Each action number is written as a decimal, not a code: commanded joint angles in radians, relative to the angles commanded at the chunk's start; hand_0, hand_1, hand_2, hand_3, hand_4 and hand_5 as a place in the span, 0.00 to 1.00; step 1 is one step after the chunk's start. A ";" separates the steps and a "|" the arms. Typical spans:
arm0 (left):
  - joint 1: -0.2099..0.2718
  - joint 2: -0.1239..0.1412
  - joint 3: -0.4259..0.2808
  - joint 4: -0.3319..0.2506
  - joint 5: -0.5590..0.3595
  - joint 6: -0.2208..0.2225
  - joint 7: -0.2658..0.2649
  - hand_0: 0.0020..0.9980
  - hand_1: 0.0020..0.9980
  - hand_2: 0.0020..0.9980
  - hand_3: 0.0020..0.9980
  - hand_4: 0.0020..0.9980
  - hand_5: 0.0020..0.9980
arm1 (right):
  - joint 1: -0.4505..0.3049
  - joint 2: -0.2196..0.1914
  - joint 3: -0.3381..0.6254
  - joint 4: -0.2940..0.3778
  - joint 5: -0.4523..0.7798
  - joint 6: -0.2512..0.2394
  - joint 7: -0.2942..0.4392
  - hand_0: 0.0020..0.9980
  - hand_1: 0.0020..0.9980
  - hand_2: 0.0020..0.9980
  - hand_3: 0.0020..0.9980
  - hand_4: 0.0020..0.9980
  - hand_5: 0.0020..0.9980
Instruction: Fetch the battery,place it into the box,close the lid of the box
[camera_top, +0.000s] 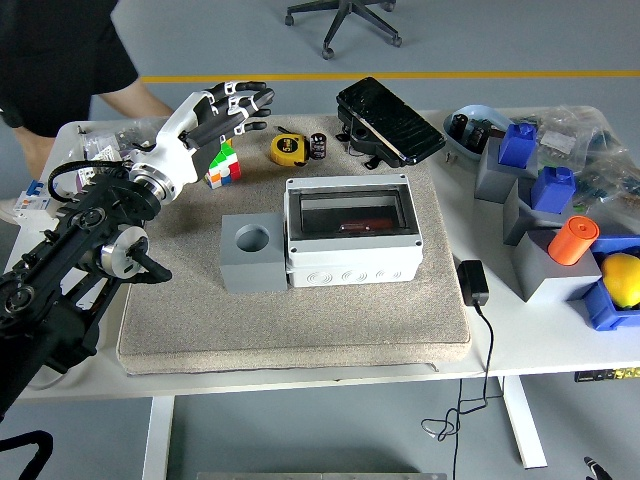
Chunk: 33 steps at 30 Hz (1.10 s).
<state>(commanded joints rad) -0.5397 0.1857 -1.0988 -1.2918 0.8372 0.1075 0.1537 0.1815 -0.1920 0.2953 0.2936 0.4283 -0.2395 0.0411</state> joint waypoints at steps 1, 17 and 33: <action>0.003 0.001 0.002 -0.001 -0.001 -0.002 0.001 0.65 0.66 0.61 0.60 0.99 0.35 | 0.000 0.000 0.000 0.000 0.000 0.001 0.000 0.66 0.64 0.63 0.53 0.88 0.43; 0.033 0.034 0.004 -0.006 -0.006 -0.026 0.021 0.65 0.65 0.61 0.60 0.98 0.33 | 0.008 -0.002 -0.008 -0.003 0.007 0.014 -0.006 0.67 0.64 0.63 0.53 0.88 0.43; 0.044 0.046 -0.021 -0.024 -0.005 -0.030 0.022 0.64 0.65 0.61 0.60 0.97 0.31 | 0.008 -0.001 -0.015 -0.003 0.012 0.016 -0.011 0.66 0.64 0.64 0.54 0.88 0.43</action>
<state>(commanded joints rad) -0.4955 0.2316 -1.1194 -1.3157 0.8326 0.0774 0.1760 0.1900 -0.1932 0.2807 0.2903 0.4400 -0.2237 0.0298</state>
